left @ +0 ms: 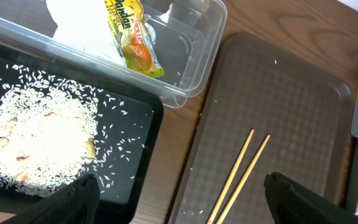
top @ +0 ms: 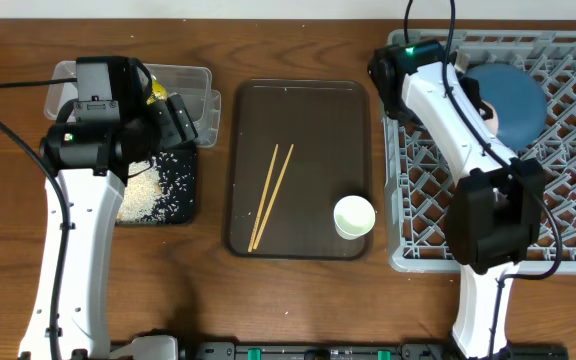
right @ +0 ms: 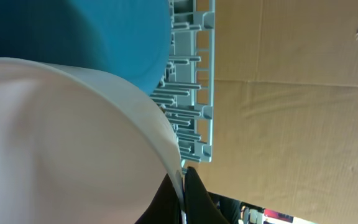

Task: Sort waste into correct bins and load items into the dishwasher rack
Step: 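Lower the white bowl into the rack slots and open the right gripper, then reach the right gripper to the chopsticks and grasp one chopstick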

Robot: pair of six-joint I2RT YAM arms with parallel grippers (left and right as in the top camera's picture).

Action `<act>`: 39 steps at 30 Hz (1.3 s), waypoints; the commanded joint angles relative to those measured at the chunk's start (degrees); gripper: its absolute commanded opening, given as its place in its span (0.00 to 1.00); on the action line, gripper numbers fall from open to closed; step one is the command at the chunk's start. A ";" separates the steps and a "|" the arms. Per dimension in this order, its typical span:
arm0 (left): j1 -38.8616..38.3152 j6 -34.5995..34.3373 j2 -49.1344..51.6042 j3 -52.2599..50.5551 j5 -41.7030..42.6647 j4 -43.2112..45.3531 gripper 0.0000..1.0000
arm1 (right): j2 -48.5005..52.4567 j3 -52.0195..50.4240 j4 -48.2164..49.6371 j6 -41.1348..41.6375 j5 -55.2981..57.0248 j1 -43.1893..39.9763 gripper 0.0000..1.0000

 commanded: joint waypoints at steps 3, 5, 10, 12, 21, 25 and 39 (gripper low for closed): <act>0.20 0.13 0.35 -0.02 -0.33 -0.09 0.88 | 0.59 -0.70 0.26 1.05 -0.09 3.32 0.01; 0.17 0.15 0.35 -0.02 -0.33 -0.09 0.88 | 0.59 -1.03 0.26 1.05 -0.13 4.02 0.01; 0.20 0.13 0.35 -0.02 -0.33 -0.09 0.88 | 0.59 -4.11 1.11 0.55 -0.31 5.99 0.01; 0.20 0.15 0.35 -0.02 -0.33 -0.09 0.88 | 0.59 -5.73 1.33 0.39 -0.31 6.56 0.01; 0.20 0.15 0.35 -0.02 -0.33 -0.09 0.88 | 0.57 -9.09 1.27 0.44 -0.33 11.56 0.10; 0.20 0.13 0.35 -0.02 -0.33 -0.09 0.88 | 0.57 -9.09 1.11 0.44 -0.33 14.34 0.46; 0.20 0.15 0.35 -0.02 -0.33 -0.09 0.88 | 0.24 0.57 -2.82 0.42 -8.07 15.43 0.76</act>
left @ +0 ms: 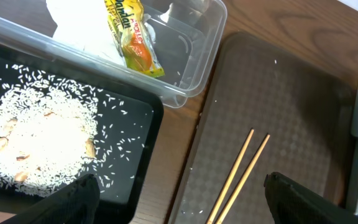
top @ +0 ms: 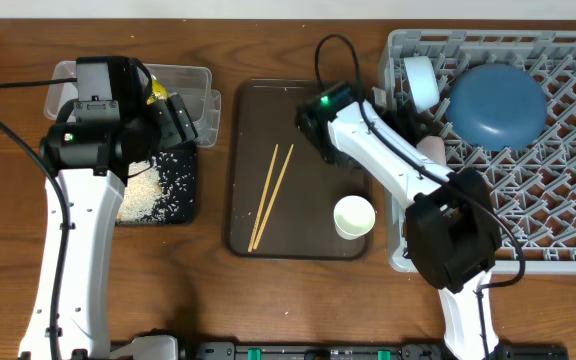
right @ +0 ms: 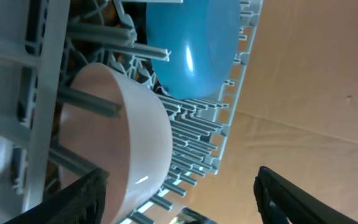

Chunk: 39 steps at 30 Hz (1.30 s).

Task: Sort waste into correct bins and load items into the dishwasher rack
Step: 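Reach the right gripper to the chopsticks and grasp one chopstick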

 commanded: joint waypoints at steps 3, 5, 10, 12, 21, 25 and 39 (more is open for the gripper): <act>0.20 0.11 0.35 -0.04 -0.33 -0.09 0.88 | 0.04 11.69 -2.69 -1.22 -7.80 -2.01 0.79; 0.20 0.11 0.35 -0.04 -0.33 -0.09 0.88 | 0.04 16.26 -2.99 -4.15 -14.10 -2.62 0.80; 0.20 0.13 0.35 -0.04 -0.33 -0.09 0.88 | 0.04 22.60 -1.92 -9.29 -31.50 -3.69 0.83; 0.20 0.11 0.35 -0.04 -0.33 -0.09 0.88 | 0.04 22.88 -1.09 -11.76 -38.99 -3.98 0.83; 0.20 0.11 0.35 -0.04 -0.33 -0.09 0.88 | 0.07 22.58 1.29 -19.80 -57.09 -4.28 0.78; 0.20 0.13 0.35 -0.04 -0.33 -0.09 0.88 | 0.07 22.56 2.97 -19.98 -62.31 -4.26 0.77; 0.20 0.11 0.35 -0.04 -0.33 -0.09 0.88 | 0.09 6.93 31.23 -0.26 -68.02 0.76 0.57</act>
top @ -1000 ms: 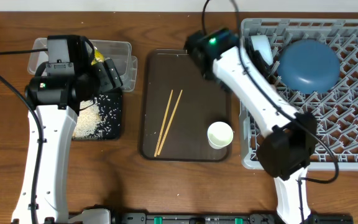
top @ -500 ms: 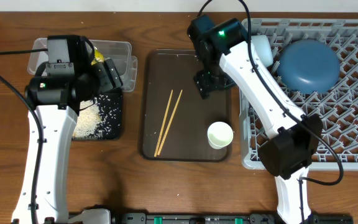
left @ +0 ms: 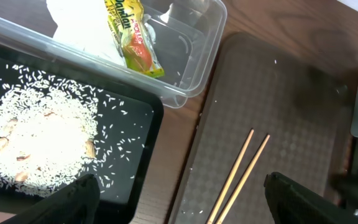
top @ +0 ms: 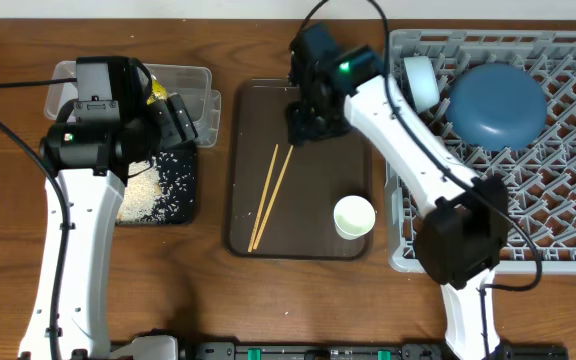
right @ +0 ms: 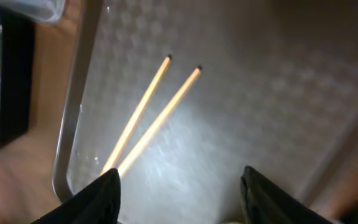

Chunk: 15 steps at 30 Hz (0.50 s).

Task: Sort waste into correct bins and load items into the dishwasher rack
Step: 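Reach the right gripper to the chopsticks and grasp one chopstick, then carry the chopstick with the right gripper and insert it into the rack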

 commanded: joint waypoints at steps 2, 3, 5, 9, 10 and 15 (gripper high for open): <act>0.20 0.13 0.35 -0.04 -0.33 -0.13 0.88 | 0.09 -6.01 6.40 9.31 -0.92 3.98 0.56; 0.20 0.13 0.35 -0.04 -0.31 -0.13 0.88 | 0.09 -7.23 7.96 9.94 -0.90 4.57 0.56; 0.17 0.13 0.35 -0.04 -0.33 -0.13 0.88 | 0.09 -8.87 9.62 10.73 -0.20 5.42 0.56; 0.20 0.13 0.35 -0.04 -0.33 -0.13 0.88 | 0.22 -10.21 10.67 13.64 4.09 7.10 0.53; 0.20 0.13 0.35 -0.04 -0.33 -0.13 0.88 | 0.44 -10.25 10.78 14.47 5.66 7.56 0.52; 0.17 0.13 0.35 -0.04 -0.33 -0.13 0.88 | 2.40 -10.25 10.73 17.00 10.69 9.97 0.42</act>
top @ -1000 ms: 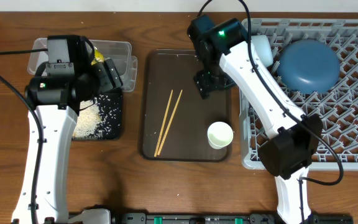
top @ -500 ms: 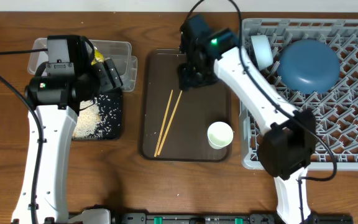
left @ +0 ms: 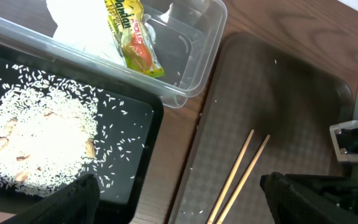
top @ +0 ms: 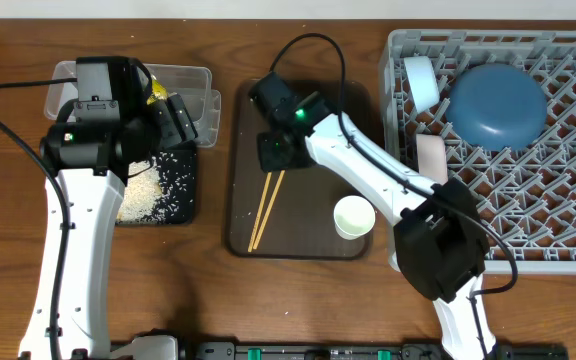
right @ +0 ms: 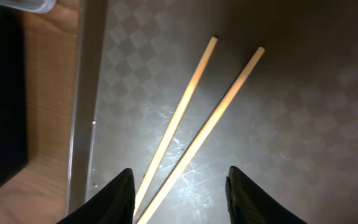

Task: Sort waste into correct bins and load items into the dishwasher rack
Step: 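Carry the chopstick with the right gripper and insert it into the rack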

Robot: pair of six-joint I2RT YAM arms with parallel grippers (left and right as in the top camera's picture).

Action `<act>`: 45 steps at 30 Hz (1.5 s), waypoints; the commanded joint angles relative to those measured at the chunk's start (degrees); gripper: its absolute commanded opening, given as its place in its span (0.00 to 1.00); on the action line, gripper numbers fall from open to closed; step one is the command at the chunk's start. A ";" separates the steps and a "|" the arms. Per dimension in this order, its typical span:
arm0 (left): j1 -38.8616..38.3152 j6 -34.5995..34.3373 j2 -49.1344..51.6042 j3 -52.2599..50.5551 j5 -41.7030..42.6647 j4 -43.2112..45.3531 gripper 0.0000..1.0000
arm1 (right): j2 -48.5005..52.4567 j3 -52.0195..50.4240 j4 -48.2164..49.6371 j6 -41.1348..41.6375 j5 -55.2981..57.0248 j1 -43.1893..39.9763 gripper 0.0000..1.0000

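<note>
Two wooden chopsticks lie side by side on the brown tray. My right gripper hangs open low over their upper half, one finger on each side of the pair, gripping nothing. A white paper cup stands upright at the tray's lower right. My left gripper stays open over the bins, holding nothing. The grey dishwasher rack carries a blue bowl, a white cup and a pale pink cup.
A clear plastic bin at far left holds a yellow wrapper and white paper. In front of it, a black tray holds spilled rice. Bare wooden table surrounds the brown tray.
My right gripper has moved from the tray's top edge down and left, and now hangs closer over the chopsticks, straddling them. The left arm has not moved.
My right gripper was shut on a pale cup inside the rack beside the blue bowl. Then it was open and out over the tray, the pink cup left in the rack. It then stood above the chopsticks' far tips, and now straddles them.
</note>
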 commanded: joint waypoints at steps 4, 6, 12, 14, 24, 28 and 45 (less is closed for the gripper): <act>0.17 0.13 0.35 -0.02 -0.31 -0.11 0.88 | 5.38 -0.37 -0.17 4.09 4.96 3.21 0.41; 0.20 0.13 0.35 -0.02 -0.33 -0.11 0.88 | 7.41 -0.37 -0.57 4.22 4.85 4.02 0.39; 0.17 0.13 0.35 -0.02 -0.33 -0.11 0.88 | 10.23 -0.37 -1.84 4.22 3.74 4.50 0.29; 0.20 0.13 0.35 -0.02 -0.33 -0.11 0.88 | 10.23 -0.37 -1.84 4.26 3.58 4.46 0.21; 0.20 0.15 0.35 -0.02 -0.33 -0.11 0.88 | 9.94 0.33 -2.40 3.87 3.48 3.61 0.01; 0.17 0.15 0.35 -0.02 -0.33 -0.11 0.88 | 7.37 4.79 -5.64 0.83 2.78 0.92 0.01; 0.20 0.15 0.35 -0.02 -0.33 -0.11 0.88 | -6.97 19.50 -31.08 -31.61 8.26 -21.44 0.01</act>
